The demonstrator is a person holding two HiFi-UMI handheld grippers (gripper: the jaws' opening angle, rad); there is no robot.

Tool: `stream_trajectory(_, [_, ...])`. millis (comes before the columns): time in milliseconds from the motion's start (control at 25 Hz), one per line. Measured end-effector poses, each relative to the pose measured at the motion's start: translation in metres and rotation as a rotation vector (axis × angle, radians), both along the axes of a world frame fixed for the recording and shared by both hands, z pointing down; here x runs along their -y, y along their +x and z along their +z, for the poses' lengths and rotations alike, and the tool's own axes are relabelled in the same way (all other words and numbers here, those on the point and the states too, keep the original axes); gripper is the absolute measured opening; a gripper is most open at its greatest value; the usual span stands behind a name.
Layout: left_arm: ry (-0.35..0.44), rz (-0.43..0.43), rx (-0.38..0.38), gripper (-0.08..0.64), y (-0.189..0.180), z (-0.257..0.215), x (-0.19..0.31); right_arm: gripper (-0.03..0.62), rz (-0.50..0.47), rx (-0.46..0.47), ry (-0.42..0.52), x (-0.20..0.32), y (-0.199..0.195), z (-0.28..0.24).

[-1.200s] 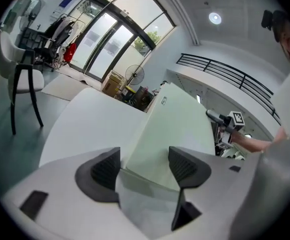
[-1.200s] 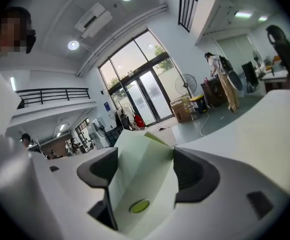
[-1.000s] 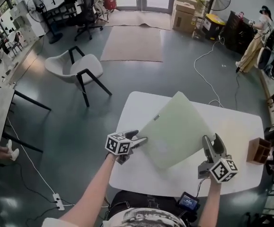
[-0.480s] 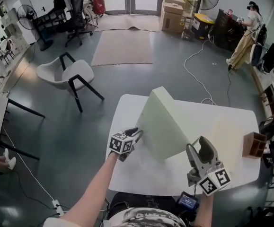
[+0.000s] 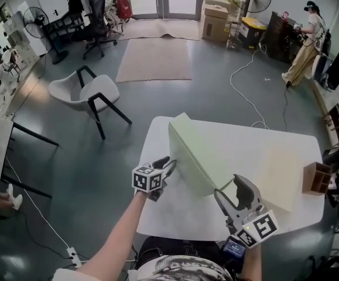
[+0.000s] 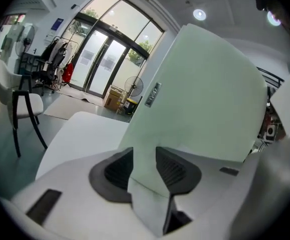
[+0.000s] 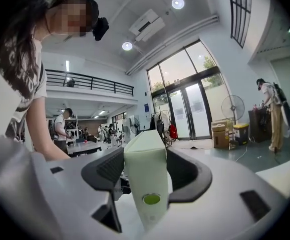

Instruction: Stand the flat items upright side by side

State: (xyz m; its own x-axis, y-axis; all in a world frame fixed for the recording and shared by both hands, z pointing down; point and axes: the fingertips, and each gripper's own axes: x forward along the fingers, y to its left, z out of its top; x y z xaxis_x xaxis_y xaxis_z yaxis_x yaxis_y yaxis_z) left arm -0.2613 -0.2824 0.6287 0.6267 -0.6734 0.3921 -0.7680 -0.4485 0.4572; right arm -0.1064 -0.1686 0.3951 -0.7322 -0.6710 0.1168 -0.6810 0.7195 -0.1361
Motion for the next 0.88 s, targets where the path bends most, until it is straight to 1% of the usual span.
stream_trajectory(80, [0.010, -0.015, -0.021, 0.138, -0.003, -0.006, -0.001, 0.272, -0.012, -0.007, 0.005, -0.004, -0.005, 0.001])
stream_trajectory(280, [0.039, -0.003, -0.017, 0.146, -0.002, -0.017, -0.004, 0.276, -0.024, -0.025, 0.011, -0.013, -0.007, 0.005])
stream_trajectory(400, [0.050, 0.004, -0.015, 0.150, -0.001, -0.021, -0.005, 0.323, -0.017, -0.057, -0.025, -0.013, -0.001, 0.026])
stream_trajectory(480, [0.055, 0.013, -0.007, 0.150, 0.000, -0.024, -0.006, 0.331, -0.008, -0.109, -0.058, -0.009, 0.001, 0.051])
stream_trajectory(560, [0.058, 0.021, 0.001, 0.150, 0.001, -0.026, -0.007, 0.332, -0.017, -0.192, -0.086, -0.003, -0.003, 0.078])
stream_trajectory(600, [0.058, 0.026, 0.005, 0.149, 0.001, -0.027, -0.007, 0.342, -0.025, -0.227, -0.099, 0.000, -0.006, 0.090])
stream_trajectory(680, [0.057, 0.032, 0.006, 0.149, 0.001, -0.028, -0.008, 0.344, -0.032, -0.261, -0.118, 0.008, -0.015, 0.108])
stream_trajectory(760, [0.053, 0.035, -0.003, 0.147, 0.001, -0.028, -0.007, 0.336, -0.012, -0.267, -0.125, 0.015, -0.023, 0.116])
stream_trajectory(800, [0.051, 0.039, -0.009, 0.147, 0.002, -0.028, -0.007, 0.316, 0.013, -0.268, -0.122, 0.017, -0.025, 0.117])
stream_trajectory(880, [0.053, 0.065, -0.006, 0.147, 0.010, -0.029, -0.006, 0.308, 0.088, -0.277, -0.112, 0.018, -0.026, 0.115])
